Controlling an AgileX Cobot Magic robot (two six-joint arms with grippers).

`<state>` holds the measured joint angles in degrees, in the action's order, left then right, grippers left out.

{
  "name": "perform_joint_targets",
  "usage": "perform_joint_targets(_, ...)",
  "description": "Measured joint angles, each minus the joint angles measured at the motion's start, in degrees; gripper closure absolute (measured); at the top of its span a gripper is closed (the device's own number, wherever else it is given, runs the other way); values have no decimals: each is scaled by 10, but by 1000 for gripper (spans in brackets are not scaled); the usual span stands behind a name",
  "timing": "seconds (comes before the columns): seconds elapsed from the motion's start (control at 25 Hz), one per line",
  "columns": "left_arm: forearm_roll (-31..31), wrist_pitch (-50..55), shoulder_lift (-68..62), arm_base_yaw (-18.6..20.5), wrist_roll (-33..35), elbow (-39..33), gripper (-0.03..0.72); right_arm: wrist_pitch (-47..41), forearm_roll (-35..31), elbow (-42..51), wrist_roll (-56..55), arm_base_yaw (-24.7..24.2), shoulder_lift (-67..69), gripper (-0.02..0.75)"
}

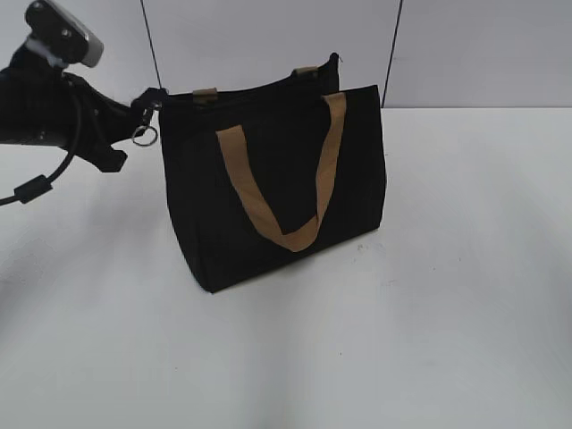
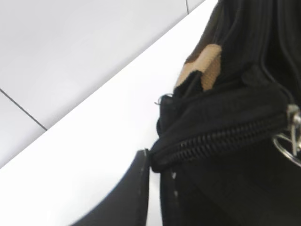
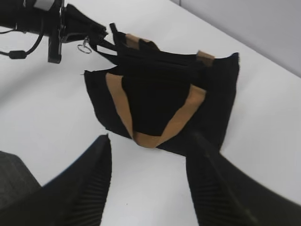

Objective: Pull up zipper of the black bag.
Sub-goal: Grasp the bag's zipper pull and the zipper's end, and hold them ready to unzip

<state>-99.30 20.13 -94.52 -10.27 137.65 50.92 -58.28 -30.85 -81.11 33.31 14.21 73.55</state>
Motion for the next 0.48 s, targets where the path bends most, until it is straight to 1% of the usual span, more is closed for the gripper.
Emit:
perform_joint_targets(0.2,0,-4,49,0,-6,-16,662,32,-3,-2,5,73,51,337)
perform_joint_targets(0.28,0,-4,70,0,-6,-36,662,58,-3,-2,0,103,74,337)
perform_joint_targets(0.48,0,-4,114,0,-6,-97,662,133,-5,-2,-21,158,126,337)
